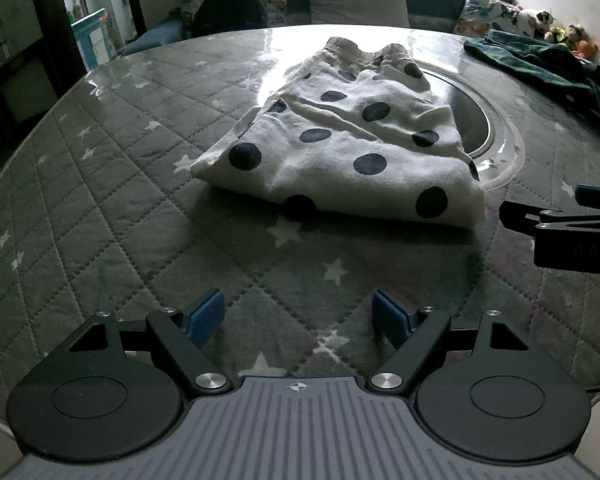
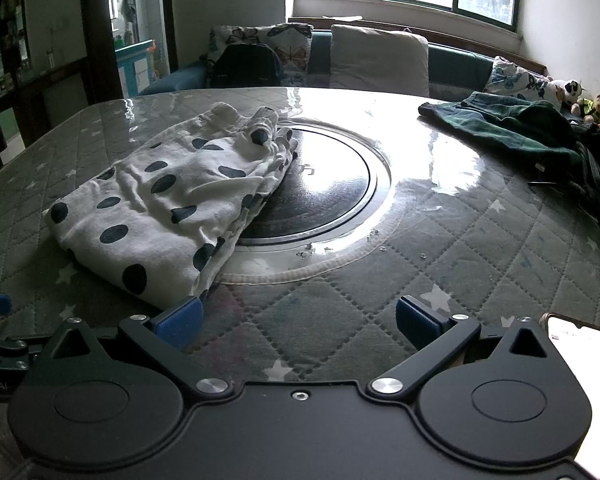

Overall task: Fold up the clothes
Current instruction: 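Approach the white polka-dot cloth with both tools, fingers open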

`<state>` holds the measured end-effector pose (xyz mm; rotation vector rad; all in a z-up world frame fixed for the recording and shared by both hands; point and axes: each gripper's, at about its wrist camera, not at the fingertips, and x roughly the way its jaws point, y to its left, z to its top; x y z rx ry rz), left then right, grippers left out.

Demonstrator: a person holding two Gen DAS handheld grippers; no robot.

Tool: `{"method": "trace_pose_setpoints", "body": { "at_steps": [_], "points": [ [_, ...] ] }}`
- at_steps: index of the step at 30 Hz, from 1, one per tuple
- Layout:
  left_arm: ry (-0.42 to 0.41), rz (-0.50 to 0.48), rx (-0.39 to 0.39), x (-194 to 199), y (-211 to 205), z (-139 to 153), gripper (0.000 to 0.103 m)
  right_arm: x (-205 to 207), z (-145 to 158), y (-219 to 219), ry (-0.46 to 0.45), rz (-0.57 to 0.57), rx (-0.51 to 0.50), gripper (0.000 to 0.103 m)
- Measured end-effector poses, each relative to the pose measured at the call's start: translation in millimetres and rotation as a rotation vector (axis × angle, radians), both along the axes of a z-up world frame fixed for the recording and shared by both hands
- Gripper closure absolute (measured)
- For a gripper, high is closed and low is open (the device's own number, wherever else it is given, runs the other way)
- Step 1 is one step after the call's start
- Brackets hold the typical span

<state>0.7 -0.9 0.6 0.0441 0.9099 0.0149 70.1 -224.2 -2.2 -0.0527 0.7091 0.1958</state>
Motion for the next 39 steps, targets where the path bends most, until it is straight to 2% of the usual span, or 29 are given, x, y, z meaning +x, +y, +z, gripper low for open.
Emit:
{"method": "trace_pose_setpoints", "body": {
  "at_steps": [14,29,39],
  "points": [
    [0.007,-0.014,-0.019,4,0,0,0.021,1,0,5,0.005,-0.002,-0.010,0.000],
    [0.006,0.013,-0.016,4,13,1,0.021,10,4,7,-0.019,-0.013,-0.050,0.000],
    [0.003,0.039,-0.029,5,22,4,0.021,23,-3,28,-0.010,0.028,-0.098,0.000]
  ]
}}
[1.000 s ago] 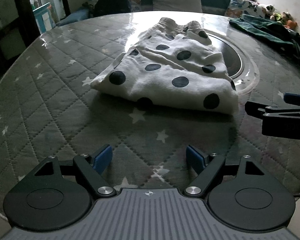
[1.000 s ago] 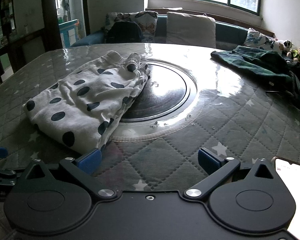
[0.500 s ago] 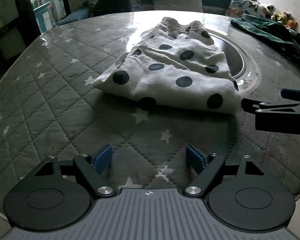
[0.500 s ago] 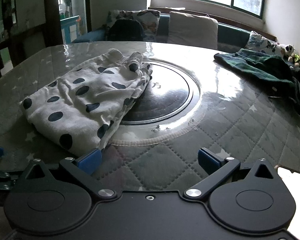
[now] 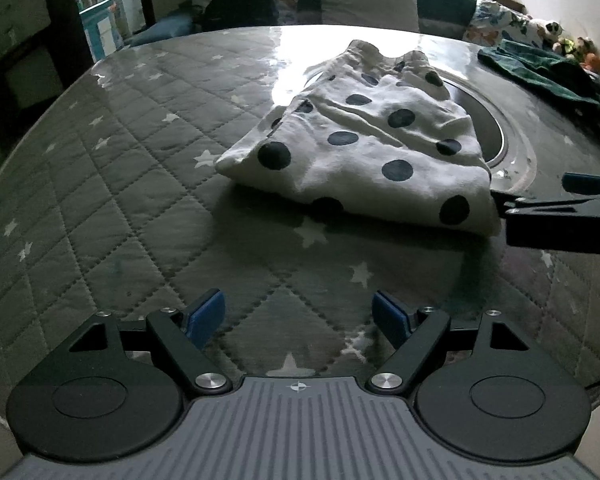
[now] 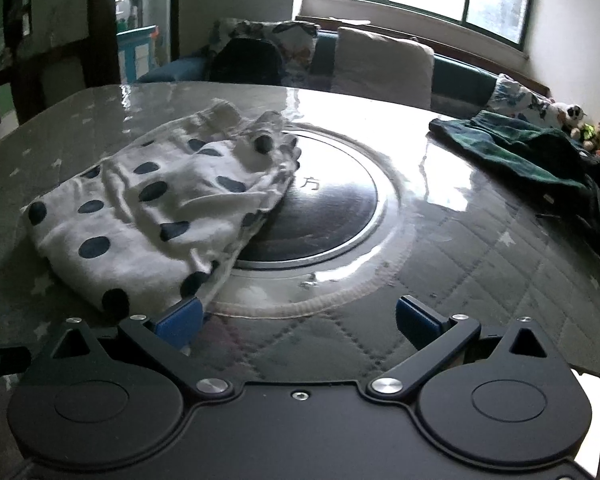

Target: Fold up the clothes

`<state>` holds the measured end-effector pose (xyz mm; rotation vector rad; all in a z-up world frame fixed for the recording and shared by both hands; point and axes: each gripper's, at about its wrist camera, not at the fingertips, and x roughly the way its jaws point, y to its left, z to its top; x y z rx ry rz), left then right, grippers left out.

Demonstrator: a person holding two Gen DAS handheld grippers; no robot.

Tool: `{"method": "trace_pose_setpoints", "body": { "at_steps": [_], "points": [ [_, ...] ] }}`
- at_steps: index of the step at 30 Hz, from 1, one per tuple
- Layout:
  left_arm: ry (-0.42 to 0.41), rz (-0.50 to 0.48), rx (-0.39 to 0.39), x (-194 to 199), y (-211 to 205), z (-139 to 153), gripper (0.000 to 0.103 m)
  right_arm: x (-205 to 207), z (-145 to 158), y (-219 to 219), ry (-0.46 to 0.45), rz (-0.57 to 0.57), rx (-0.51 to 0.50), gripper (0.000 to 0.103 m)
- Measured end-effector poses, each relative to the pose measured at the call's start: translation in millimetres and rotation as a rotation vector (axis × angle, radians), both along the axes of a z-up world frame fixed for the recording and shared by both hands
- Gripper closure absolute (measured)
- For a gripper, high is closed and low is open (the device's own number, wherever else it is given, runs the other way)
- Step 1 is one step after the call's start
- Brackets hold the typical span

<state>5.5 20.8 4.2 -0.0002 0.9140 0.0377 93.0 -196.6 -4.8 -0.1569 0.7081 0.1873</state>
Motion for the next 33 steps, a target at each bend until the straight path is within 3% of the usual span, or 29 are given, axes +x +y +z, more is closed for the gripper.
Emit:
{"method": "trace_pose_setpoints", "body": {
  "at_steps": [33],
  "points": [
    [0.006,0.191,-0.040,-3,68,4,0.021,3,6,112,-0.051,0.347,-0.087,0.000]
  ]
}}
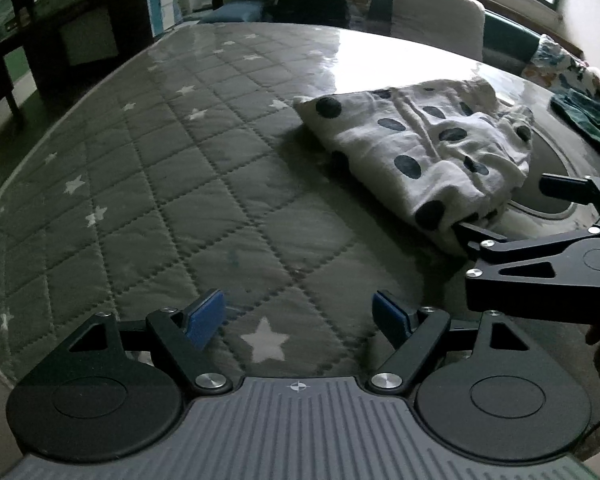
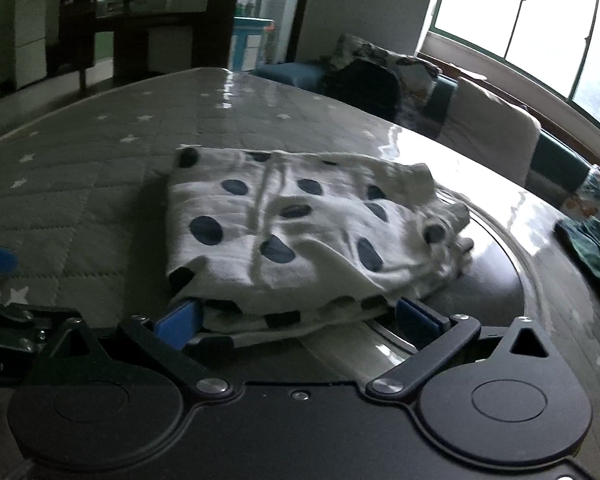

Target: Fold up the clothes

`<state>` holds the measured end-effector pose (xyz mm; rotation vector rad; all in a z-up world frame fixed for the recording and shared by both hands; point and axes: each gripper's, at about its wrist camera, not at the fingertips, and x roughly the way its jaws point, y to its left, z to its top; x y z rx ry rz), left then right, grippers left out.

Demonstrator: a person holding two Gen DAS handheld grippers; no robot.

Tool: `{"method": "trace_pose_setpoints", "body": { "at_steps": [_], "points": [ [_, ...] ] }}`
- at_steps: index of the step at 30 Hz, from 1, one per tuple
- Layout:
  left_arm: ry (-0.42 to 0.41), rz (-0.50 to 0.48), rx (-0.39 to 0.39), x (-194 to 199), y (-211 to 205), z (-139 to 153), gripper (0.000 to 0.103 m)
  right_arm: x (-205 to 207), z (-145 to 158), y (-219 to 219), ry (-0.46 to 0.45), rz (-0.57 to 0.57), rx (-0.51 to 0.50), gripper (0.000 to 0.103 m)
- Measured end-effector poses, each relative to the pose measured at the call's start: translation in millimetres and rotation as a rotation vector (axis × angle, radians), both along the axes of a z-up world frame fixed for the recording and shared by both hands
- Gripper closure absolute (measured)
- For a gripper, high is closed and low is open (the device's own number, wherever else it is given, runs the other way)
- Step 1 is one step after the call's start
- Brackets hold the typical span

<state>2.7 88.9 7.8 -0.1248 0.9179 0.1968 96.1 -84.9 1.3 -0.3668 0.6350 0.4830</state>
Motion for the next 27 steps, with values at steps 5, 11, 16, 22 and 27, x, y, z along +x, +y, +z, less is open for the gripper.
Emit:
{"method": "trace_pose_setpoints", "body": {
  "at_steps": [5,11,16,22,27],
  "points": [
    [0.003,0.013,0.000,1,5,2,0.021,5,-2,12,0.009,0.040,-0.004,0.000],
    [0.004,0.019,-0.004,5,7,5,0.021,10,-1,15,0.014,0.059,0.007,0.000],
    [0.003,0.018,-0.003,10,5,4,0.021,11,-1,3,0.039,0.044,0.041,0.000],
    [0.008,0.015,-0.001,17,6,2,0.021,12,0,-11,0.057,0.020,0.077,0.000],
    [0.012,0.014,-0.004,21,4,2,0.021,12,2,-23,0.056,-0.004,0.094,0.000]
  ]
}}
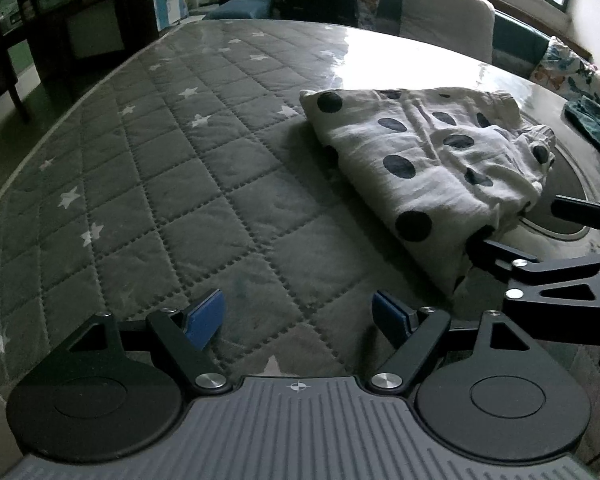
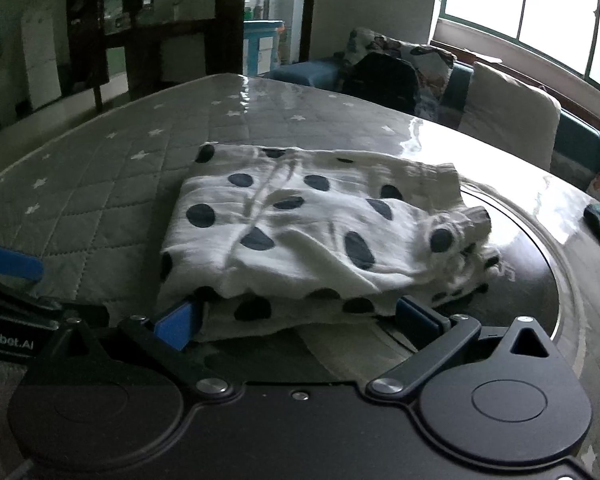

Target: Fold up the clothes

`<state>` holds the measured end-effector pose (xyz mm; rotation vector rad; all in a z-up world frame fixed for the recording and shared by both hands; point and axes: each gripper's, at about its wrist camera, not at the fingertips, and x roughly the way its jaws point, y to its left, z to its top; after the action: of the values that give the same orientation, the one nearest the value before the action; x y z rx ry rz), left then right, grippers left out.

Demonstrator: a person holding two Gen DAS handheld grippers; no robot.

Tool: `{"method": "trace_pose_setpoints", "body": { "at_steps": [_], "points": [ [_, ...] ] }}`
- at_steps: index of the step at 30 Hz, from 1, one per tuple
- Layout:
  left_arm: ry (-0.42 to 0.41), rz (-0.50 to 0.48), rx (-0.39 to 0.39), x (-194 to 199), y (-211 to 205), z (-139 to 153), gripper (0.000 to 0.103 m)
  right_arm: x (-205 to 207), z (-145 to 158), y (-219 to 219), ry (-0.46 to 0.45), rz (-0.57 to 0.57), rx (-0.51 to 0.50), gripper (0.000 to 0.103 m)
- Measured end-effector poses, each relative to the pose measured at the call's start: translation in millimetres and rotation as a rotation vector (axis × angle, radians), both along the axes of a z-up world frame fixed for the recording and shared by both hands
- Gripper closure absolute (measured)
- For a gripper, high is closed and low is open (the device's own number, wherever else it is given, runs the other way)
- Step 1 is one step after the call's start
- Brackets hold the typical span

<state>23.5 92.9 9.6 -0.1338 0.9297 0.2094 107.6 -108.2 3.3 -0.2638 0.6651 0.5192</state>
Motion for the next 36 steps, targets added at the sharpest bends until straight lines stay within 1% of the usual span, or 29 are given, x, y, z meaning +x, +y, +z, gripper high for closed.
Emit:
{"method": "trace_pose_setpoints", "body": {
  "at_steps": [8,14,23,36],
  "points": [
    [-0.001,-0.009,0.010,11,-7,3,0.021,3,3,-27,0.003,-0.067,0.043,0.000],
    [-0.006,-0.009,0.014,24,-13,7,0.021,12,4,-53,0.006,-0.142,0.074,0.000],
    [-0.006,0.007,0.012,43,-19,11,0.021,24,5,-75,0.005,-0.196,0.098,0.000],
    [0.018,0.052,-0.003,62,-11,6,0.021,45,0,-101,0.021,-0.253,0.128,0.000]
  ]
}}
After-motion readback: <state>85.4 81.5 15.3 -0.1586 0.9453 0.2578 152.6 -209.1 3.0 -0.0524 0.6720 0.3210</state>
